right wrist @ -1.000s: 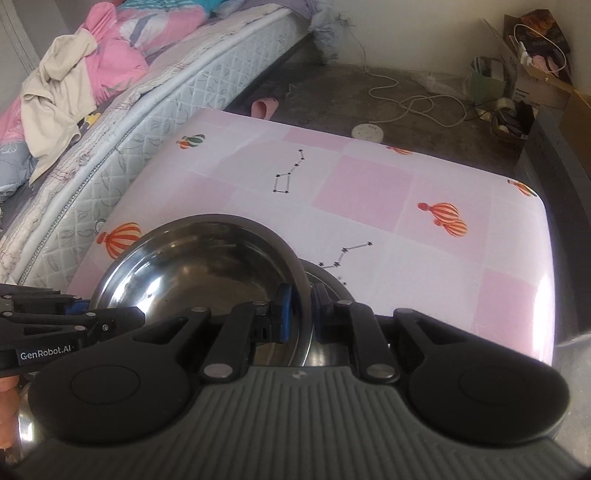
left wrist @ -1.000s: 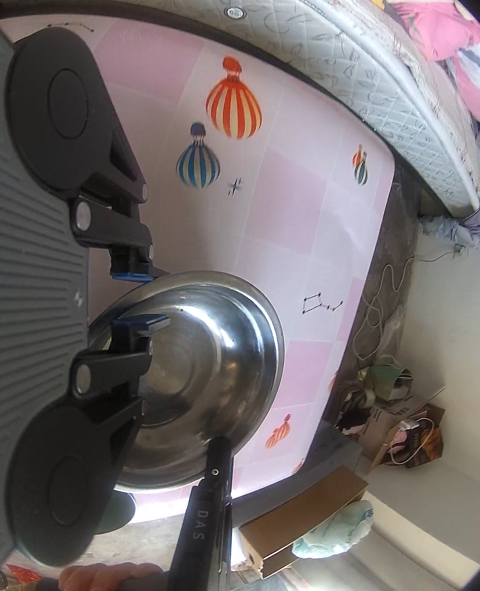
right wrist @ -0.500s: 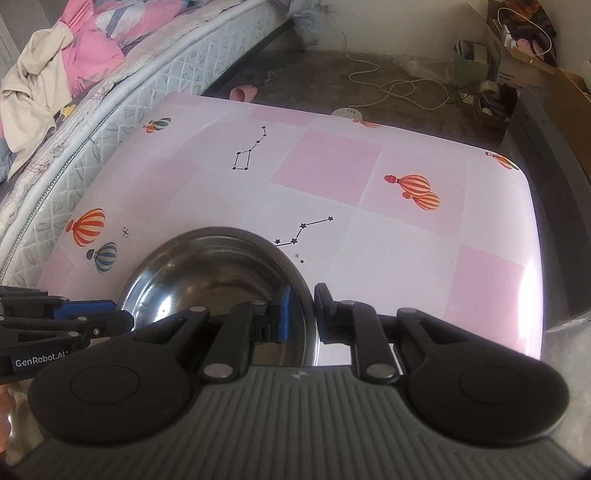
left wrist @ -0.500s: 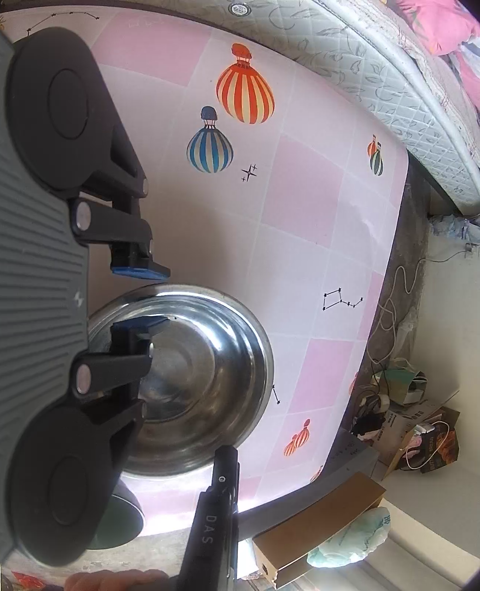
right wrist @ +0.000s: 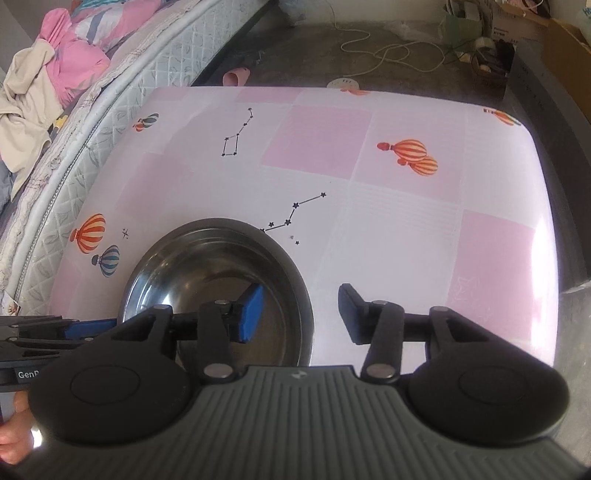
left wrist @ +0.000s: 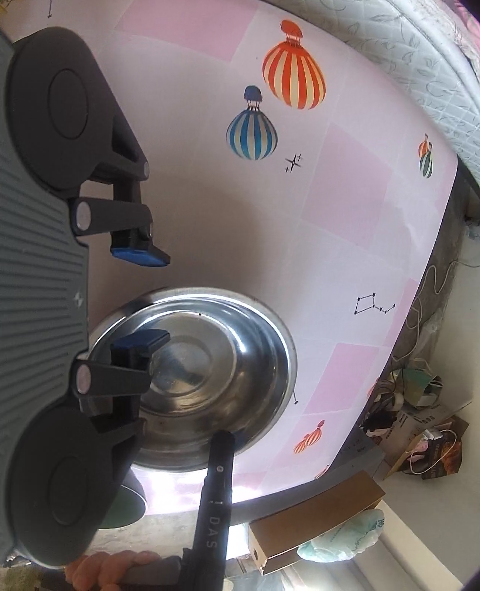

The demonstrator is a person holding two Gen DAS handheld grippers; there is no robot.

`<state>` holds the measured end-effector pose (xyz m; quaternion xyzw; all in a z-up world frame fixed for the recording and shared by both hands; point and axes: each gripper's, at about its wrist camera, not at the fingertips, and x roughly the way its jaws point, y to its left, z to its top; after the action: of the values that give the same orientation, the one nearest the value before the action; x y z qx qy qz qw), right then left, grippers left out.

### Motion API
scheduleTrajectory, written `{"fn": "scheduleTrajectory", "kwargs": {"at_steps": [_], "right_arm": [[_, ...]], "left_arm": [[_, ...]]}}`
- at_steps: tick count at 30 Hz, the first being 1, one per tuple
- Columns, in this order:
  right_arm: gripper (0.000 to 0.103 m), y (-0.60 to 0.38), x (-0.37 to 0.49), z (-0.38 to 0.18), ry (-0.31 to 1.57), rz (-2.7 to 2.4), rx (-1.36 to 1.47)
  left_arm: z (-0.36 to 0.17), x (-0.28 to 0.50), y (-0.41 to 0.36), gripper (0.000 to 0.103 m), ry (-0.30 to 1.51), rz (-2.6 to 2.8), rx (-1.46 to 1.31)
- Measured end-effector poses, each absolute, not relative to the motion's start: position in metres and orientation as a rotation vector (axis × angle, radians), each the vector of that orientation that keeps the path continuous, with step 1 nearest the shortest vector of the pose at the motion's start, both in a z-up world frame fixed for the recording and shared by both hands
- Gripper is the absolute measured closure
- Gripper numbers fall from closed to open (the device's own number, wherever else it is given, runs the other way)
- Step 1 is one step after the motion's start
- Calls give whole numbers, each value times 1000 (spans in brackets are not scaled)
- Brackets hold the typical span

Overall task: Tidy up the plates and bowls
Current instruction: 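Carry the steel bowl with the left gripper and set it on the table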

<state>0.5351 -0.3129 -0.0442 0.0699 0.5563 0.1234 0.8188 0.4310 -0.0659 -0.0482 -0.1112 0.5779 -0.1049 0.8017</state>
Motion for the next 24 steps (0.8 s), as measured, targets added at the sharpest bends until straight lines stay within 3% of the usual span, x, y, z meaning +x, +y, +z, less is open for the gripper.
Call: {"fn": "scheduleTrajectory", "kwargs": {"at_steps": [1,4,24], "right_arm": [[59,-312,536,-47,1202,265,161],[59,-308,539,-55,1235,295,213],[57,-227,549,-56,1225,396,248]], "left_arm": [[-49,432,-67,67,1241,-229,-231],[-53,433,-71,82,1256,-251,-231],[-51,446,7,77,1213,-86,-279]]}}
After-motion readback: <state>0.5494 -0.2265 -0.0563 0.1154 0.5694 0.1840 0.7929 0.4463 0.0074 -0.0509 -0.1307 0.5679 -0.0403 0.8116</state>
